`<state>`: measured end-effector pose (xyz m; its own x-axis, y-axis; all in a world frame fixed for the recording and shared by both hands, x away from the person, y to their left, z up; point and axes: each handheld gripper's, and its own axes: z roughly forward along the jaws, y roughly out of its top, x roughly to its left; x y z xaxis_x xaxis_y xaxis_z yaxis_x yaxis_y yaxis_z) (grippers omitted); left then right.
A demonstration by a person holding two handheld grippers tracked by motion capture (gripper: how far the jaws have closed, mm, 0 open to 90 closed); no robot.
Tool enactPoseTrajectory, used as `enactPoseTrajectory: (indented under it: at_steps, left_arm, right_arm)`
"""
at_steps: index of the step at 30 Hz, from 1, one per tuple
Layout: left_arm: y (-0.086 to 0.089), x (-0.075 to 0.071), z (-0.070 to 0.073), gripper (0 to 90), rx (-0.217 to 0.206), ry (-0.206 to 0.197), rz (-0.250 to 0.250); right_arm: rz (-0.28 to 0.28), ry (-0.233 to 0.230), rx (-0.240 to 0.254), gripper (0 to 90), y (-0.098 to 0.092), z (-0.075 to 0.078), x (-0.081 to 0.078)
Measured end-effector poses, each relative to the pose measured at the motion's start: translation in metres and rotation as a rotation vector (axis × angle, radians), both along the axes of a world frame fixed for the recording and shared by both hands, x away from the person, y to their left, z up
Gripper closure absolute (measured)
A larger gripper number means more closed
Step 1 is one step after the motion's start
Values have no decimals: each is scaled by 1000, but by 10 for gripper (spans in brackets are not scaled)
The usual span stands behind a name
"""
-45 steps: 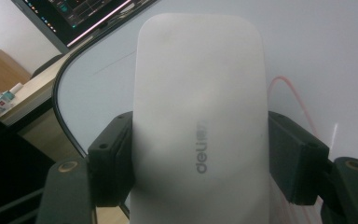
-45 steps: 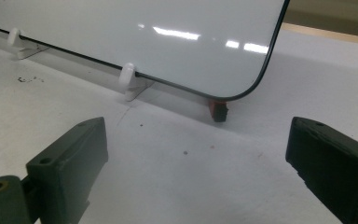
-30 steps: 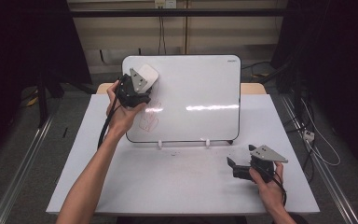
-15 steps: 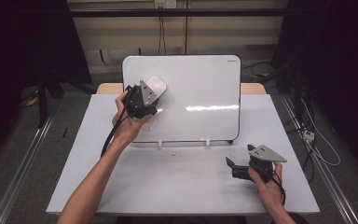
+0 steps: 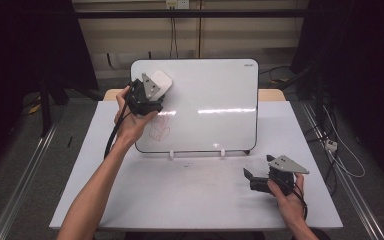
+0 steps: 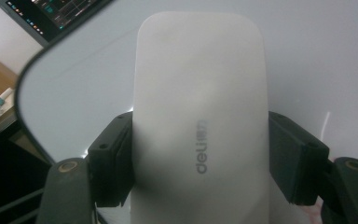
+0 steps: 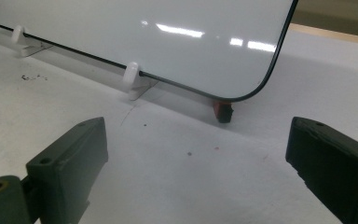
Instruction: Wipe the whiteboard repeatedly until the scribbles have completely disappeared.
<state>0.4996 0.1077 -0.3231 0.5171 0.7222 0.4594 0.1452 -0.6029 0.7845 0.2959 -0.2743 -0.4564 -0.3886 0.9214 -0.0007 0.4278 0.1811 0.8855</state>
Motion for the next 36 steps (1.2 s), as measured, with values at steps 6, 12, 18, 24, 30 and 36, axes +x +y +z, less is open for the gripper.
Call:
enactPoseTrajectory:
  at_steps: [6,12,18,24,30,36]
  left_arm:
    - [5,5,4,312,-19,-12,22]
    - [2,0,-5,312,-15,-17,17]
    - [-9,-14,-21,311,13,-13,-22]
    - [-18,-29,-36,311,57,-13,-56]
    - [-22,-40,-47,311,82,-19,-79]
    - [-20,-36,-44,311,67,-1,-89]
  right_arm:
    - [1,1,1,55,0,0,0]
    - [3,-1,0,56,0,0,0]
    - [0,0,-1,56,2,0,-1]
    - [3,-1,-5,55,3,1,-1]
    - [3,-4,-7,55,2,1,-1]
    - [4,-6,-6,55,1,1,-1]
